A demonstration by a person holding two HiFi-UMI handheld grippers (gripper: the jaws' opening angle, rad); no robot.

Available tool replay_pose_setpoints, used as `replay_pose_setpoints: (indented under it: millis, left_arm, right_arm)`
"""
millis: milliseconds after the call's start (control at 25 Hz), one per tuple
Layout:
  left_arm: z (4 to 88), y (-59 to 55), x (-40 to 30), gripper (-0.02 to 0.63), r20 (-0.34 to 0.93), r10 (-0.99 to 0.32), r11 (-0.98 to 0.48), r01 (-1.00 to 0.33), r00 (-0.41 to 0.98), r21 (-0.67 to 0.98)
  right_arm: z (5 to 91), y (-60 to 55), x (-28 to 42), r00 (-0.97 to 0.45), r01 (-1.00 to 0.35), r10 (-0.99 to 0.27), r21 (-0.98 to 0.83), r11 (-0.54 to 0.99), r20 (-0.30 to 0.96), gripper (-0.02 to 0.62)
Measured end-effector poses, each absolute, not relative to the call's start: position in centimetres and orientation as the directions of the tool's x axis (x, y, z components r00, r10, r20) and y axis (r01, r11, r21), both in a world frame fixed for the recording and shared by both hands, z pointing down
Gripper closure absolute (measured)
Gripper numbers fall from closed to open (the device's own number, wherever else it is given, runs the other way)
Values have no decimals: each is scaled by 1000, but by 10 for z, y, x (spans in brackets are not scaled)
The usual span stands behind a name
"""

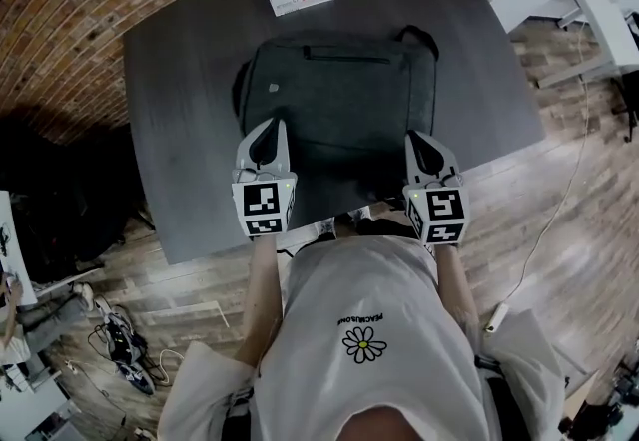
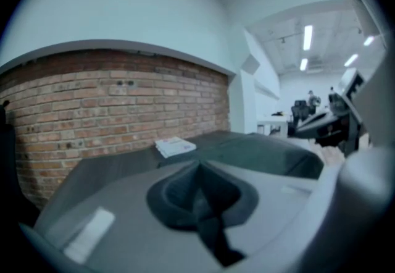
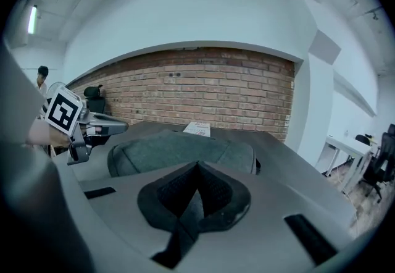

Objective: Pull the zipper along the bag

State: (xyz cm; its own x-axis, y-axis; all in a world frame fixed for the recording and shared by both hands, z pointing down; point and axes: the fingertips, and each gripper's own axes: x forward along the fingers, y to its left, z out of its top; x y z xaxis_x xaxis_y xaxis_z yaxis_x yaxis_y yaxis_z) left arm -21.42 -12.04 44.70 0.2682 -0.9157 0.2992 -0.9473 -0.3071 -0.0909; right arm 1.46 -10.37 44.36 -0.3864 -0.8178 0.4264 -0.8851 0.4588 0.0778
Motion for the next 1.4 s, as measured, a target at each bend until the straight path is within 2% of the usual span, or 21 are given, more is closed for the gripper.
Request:
replay_pose_setpoints:
  millis: [280, 760, 1000, 1400]
  left_arm:
    - [491, -138, -217, 607, 443, -850, -361, -927, 283, -99]
    - [505, -141, -206, 607, 488, -818, -404, -908, 305, -110]
    - [510, -140, -189, 607, 517, -784, -487, -857, 344, -168]
    - [517, -142, -117, 607, 565, -685, -653, -731, 460, -197]
  right_arm:
    - [470, -87, 28, -336, -905, -783, 51, 423, 523, 594]
    - [495, -101, 34, -278, -900, -766, 122, 419, 580, 594]
    - [501, -155, 49, -253, -884, -774, 187, 429, 581, 594]
    - [505, -291, 73, -239, -867, -770, 228, 444, 591, 595]
